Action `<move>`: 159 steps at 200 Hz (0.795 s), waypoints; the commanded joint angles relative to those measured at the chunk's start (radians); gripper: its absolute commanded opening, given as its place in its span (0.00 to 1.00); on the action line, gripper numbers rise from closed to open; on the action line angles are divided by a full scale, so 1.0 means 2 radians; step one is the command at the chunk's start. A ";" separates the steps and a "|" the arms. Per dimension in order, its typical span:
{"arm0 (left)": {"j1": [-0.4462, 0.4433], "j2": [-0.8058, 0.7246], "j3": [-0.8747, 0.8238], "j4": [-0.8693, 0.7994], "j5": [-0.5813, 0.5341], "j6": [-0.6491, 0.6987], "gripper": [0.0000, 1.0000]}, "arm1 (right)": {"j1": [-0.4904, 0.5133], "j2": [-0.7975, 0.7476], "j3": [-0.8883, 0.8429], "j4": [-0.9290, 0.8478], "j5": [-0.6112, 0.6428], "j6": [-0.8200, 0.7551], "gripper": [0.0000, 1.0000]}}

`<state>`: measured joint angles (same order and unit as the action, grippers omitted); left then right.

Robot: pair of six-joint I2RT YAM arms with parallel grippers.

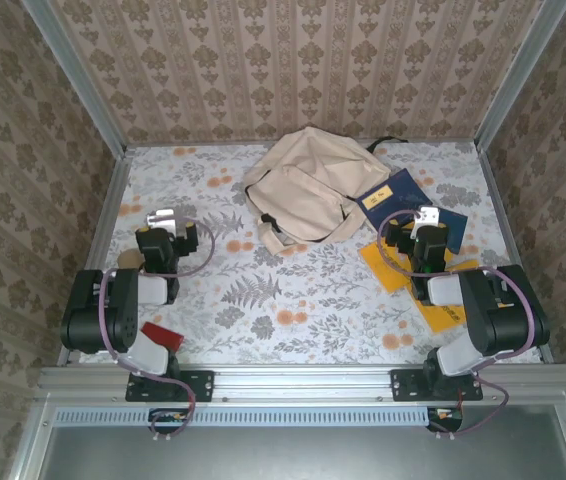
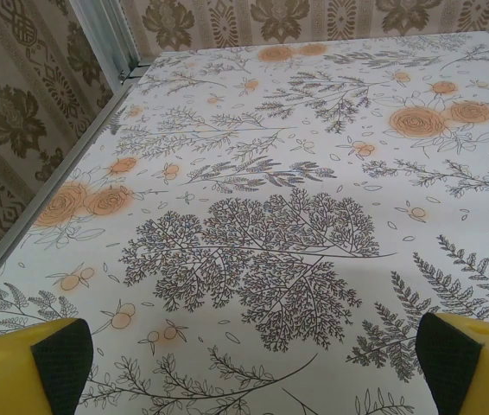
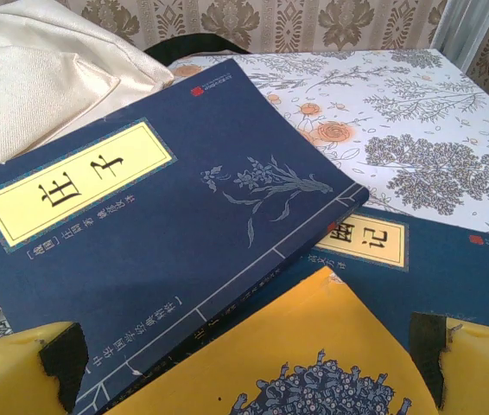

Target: Pack the student bag

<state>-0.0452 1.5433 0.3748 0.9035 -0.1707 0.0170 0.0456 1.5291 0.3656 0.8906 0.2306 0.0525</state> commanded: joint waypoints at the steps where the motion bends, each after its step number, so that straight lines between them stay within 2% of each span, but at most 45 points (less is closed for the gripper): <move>1: 0.000 -0.003 0.008 -0.008 0.007 0.008 1.00 | -0.001 0.000 0.011 0.002 -0.005 0.003 1.00; 134: 0.003 -0.003 0.008 -0.008 0.016 0.009 1.00 | -0.001 0.000 0.010 0.002 -0.006 0.003 1.00; 159: -0.007 -0.020 0.005 -0.014 -0.010 0.013 1.00 | -0.001 -0.010 0.011 -0.005 -0.005 0.001 1.00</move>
<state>-0.0456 1.5429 0.3748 0.8997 -0.1570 0.0204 0.0456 1.5291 0.3656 0.8906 0.2306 0.0525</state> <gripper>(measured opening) 0.992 0.996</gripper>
